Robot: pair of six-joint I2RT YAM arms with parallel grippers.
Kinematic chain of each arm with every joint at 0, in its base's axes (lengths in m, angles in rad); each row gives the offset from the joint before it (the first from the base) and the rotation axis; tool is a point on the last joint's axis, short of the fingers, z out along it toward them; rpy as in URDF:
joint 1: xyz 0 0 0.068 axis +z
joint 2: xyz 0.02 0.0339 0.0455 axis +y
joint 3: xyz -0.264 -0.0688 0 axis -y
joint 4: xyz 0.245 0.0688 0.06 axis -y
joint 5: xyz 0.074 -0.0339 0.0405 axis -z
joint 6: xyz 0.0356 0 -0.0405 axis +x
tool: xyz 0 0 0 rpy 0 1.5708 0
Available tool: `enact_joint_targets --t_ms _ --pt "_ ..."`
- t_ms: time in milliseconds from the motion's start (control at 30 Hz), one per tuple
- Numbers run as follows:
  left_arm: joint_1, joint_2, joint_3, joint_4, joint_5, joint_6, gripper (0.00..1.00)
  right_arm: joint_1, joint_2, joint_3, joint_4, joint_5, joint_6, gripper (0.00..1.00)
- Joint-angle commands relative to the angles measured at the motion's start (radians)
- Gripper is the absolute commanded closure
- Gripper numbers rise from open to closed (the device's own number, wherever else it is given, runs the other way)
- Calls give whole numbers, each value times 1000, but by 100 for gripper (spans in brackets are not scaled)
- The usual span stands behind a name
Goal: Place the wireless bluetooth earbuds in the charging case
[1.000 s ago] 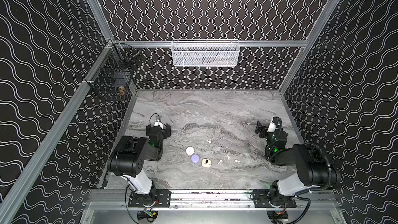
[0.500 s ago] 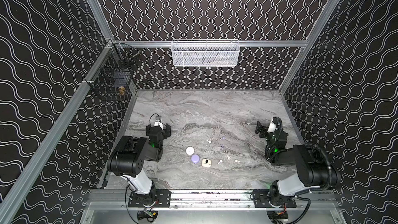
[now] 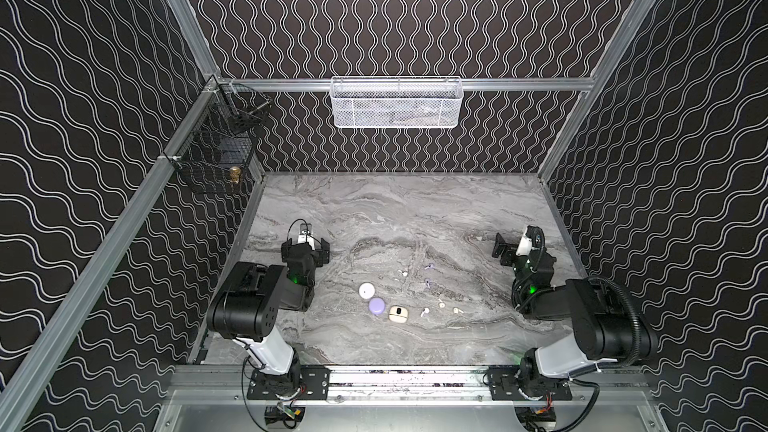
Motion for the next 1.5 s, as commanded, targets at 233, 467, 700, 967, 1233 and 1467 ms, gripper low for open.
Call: enact_joint_targets --t_ms 233,467,700,967,1233,1467 --pt "-9 -134 23 -128 0 8 1 34 -182 58 -211 63 -26 0" --pt "-22 -489 110 -521 18 -102 1 38 -476 277 -907 295 461 0" --pt "-21 -809 304 -1221 57 -551 1 47 -542 341 -1083 -194 601 0" --pt "-17 -1036 275 -1452 194 -571 1 808 -460 444 -1264 167 693 0" --pt "-19 -1075 203 -1558 123 -514 1 1251 -302 602 -1604 457 893 68" --pt "-19 -997 119 -1428 264 -487 10 1393 -257 516 -1610 402 1049 89"
